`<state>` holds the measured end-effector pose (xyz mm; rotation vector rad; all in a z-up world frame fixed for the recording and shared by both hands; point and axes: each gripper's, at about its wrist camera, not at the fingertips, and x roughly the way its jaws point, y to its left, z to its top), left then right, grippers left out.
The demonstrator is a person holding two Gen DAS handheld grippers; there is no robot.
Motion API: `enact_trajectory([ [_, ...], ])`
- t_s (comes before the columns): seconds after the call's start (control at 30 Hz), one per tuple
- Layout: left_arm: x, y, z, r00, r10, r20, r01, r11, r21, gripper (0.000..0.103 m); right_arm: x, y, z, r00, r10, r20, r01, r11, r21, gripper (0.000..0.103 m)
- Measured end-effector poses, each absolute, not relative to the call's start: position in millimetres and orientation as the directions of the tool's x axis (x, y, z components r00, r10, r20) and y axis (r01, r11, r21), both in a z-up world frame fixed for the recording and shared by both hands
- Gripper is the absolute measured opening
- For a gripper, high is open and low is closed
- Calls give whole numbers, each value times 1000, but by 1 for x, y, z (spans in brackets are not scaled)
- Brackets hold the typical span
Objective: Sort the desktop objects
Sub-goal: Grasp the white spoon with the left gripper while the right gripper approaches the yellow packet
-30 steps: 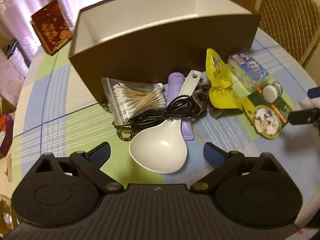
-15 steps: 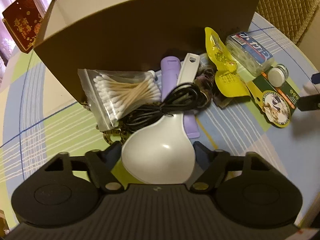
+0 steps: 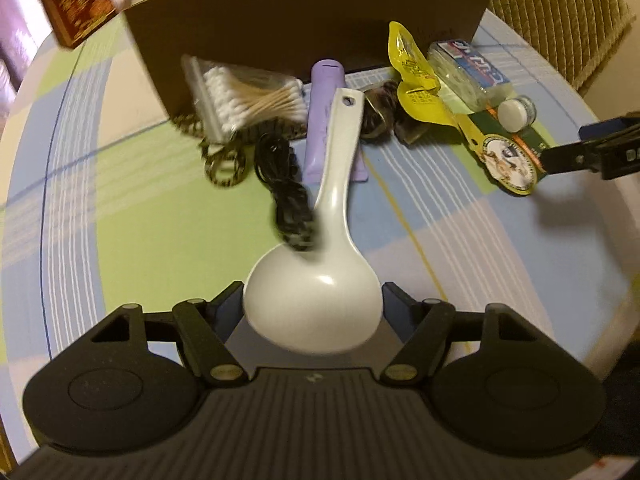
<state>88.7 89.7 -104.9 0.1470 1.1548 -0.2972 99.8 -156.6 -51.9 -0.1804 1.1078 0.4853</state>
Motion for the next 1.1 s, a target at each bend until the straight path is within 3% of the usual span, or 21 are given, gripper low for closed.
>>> enact_trajectory([
  [0.47,90,144,-89,402,-249,-881,45,966,-253,70,89,-157,-49,343,298,-891,-512,854,88,101],
  [0.5,94,147,-93,398,-242,-885,29,968,-251,66,89,-157,-50,341,297,-892,-512,855,89,101],
  [0.6,104,154,-109,368,-265,-891,-37,953,-299,40,88,-156,-50,340,299,-892,-519,851,87,101],
  [0.7,104,150,-115,362,-312,-878,-38,937,-348,32,85,-156,-49,343,301,-890,-538,840,77,101],
  [0.8,101,140,-118,338,-335,-880,-17,932,-361,8,85,-157,-50,343,296,-891,-534,842,74,101],
  [1.1,78,146,-120,360,-391,-847,-80,892,-446,6,83,-155,-52,333,307,-891,-557,827,77,101],
])
